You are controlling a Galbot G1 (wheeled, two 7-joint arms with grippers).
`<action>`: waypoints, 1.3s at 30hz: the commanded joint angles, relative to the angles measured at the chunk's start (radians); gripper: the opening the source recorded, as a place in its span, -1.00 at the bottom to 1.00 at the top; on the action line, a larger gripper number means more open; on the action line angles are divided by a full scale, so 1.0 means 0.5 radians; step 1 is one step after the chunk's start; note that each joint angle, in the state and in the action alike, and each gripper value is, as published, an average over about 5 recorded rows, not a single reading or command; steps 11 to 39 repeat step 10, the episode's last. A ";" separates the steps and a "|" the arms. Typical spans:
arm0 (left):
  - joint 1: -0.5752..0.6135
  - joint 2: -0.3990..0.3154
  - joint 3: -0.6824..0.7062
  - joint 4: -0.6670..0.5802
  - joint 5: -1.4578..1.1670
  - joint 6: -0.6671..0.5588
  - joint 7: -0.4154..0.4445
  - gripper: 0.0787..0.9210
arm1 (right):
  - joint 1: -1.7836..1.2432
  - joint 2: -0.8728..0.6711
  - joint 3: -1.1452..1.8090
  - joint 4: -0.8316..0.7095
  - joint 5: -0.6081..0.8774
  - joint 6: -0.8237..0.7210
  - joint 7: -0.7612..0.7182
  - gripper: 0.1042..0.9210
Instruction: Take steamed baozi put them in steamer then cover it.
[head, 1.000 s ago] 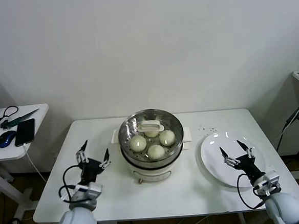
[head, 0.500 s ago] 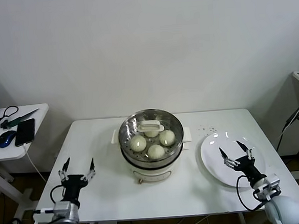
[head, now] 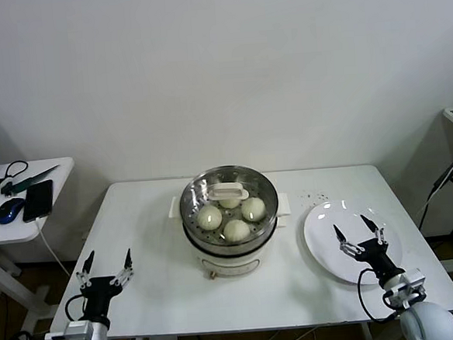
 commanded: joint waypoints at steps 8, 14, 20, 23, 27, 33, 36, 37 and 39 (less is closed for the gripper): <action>0.030 -0.022 -0.010 -0.023 0.016 -0.048 0.016 0.77 | -0.039 0.070 0.053 0.009 0.002 0.006 -0.011 0.76; 0.031 -0.023 -0.011 -0.024 0.017 -0.050 0.019 0.77 | -0.038 0.073 0.053 0.005 -0.001 0.006 -0.012 0.76; 0.031 -0.023 -0.011 -0.024 0.017 -0.050 0.019 0.77 | -0.038 0.073 0.053 0.005 -0.001 0.006 -0.012 0.76; 0.031 -0.023 -0.011 -0.024 0.017 -0.050 0.019 0.77 | -0.038 0.073 0.053 0.005 -0.001 0.006 -0.012 0.76; 0.031 -0.023 -0.011 -0.024 0.017 -0.050 0.019 0.77 | -0.038 0.073 0.053 0.005 -0.001 0.006 -0.012 0.76; 0.031 -0.023 -0.011 -0.024 0.017 -0.050 0.019 0.77 | -0.038 0.073 0.053 0.005 -0.001 0.006 -0.012 0.76; 0.031 -0.023 -0.011 -0.024 0.017 -0.050 0.019 0.77 | -0.038 0.073 0.053 0.005 -0.001 0.006 -0.012 0.76; 0.031 -0.023 -0.011 -0.024 0.017 -0.050 0.019 0.77 | -0.038 0.073 0.053 0.005 -0.001 0.006 -0.012 0.76; 0.031 -0.023 -0.011 -0.024 0.017 -0.050 0.019 0.77 | -0.038 0.073 0.053 0.005 -0.001 0.006 -0.012 0.76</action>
